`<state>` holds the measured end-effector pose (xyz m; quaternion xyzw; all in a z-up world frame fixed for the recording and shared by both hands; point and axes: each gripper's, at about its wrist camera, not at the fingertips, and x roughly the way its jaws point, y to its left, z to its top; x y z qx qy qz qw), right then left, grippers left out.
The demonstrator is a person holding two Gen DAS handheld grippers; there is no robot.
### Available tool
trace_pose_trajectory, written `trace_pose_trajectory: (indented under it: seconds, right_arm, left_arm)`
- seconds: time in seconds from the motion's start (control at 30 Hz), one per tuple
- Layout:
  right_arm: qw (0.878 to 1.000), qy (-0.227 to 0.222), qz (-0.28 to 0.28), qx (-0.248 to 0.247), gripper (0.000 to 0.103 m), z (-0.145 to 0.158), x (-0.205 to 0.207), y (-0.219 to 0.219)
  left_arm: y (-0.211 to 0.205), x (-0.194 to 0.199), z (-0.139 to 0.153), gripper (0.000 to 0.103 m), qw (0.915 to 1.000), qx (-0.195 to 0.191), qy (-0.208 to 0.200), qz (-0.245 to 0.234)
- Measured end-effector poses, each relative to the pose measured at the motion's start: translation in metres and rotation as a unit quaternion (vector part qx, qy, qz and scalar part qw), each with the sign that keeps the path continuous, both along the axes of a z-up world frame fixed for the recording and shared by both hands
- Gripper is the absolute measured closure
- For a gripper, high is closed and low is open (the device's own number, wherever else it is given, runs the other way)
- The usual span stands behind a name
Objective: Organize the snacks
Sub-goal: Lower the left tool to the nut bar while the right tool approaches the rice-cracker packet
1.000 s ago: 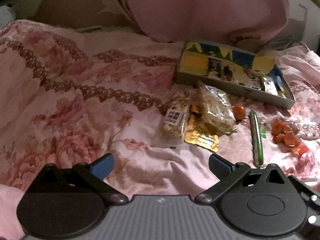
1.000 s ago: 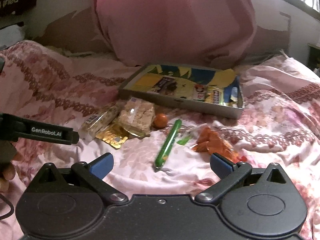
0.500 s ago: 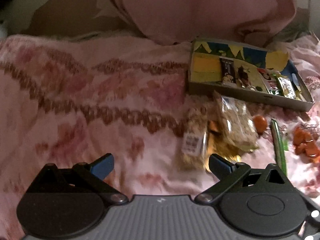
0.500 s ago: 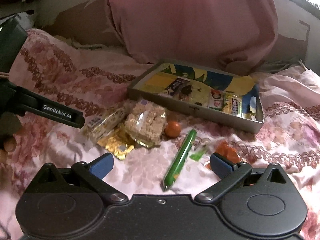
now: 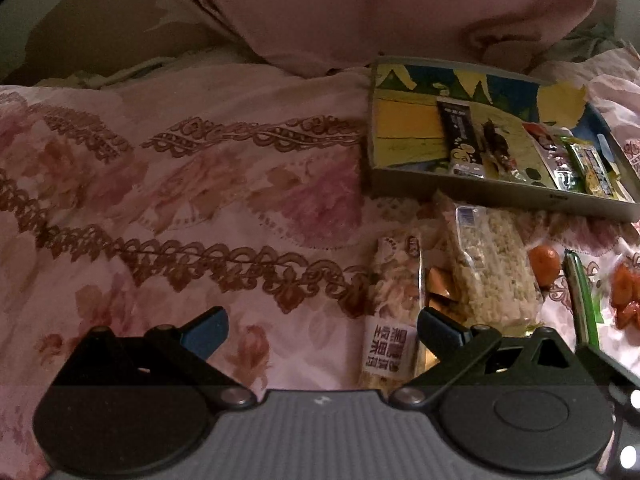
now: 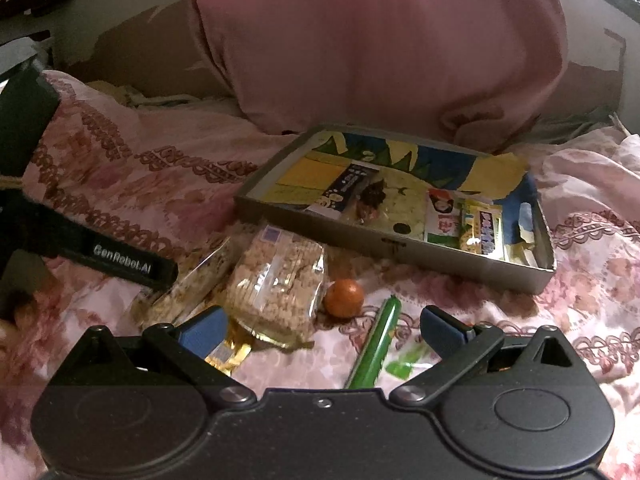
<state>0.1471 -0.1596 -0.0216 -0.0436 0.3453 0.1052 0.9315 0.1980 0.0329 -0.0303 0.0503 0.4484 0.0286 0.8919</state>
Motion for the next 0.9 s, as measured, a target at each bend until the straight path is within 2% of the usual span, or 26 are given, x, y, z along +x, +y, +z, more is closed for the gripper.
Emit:
trace_pose_trajectory:
  seconds: [0.27, 0.4, 0.53, 0.7, 0.8, 0.9]
  right_arm:
    - [0.999, 0.01, -0.015, 0.032, 0.001, -0.012, 0.032, -0.001]
    - [0.997, 0.027, -0.017, 0.076, 0.001, -0.015, 0.05, -0.003]
    - [0.988, 0.065, -0.022, 0.135, 0.005, -0.018, 0.069, -0.006]
    - [0.972, 0.125, -0.034, 0.196, 0.009, -0.026, 0.087, -0.007]
    - [0.967, 0.152, -0.043, 0.201, 0.009, -0.033, 0.091, -0.005]
    - [0.967, 0.155, -0.041, 0.197, 0.008, -0.038, 0.095, 0.001]
  left_arm:
    - [0.005, 0.001, -0.007, 0.001, 0.9998, -0.008, -0.005, -0.015]
    - [0.009, 0.005, -0.009, 0.001, 0.9994, -0.026, -0.002, -0.024]
    - [0.011, 0.009, -0.015, 0.001, 0.9979, -0.056, 0.015, -0.028]
    - [0.006, 0.01, -0.027, 0.009, 0.9963, -0.06, 0.04, -0.047]
    - [0.005, 0.011, -0.029, 0.012, 0.9955, -0.068, 0.043, -0.049]
    - [0.006, 0.012, -0.031, 0.019, 0.995, -0.074, 0.043, -0.051]
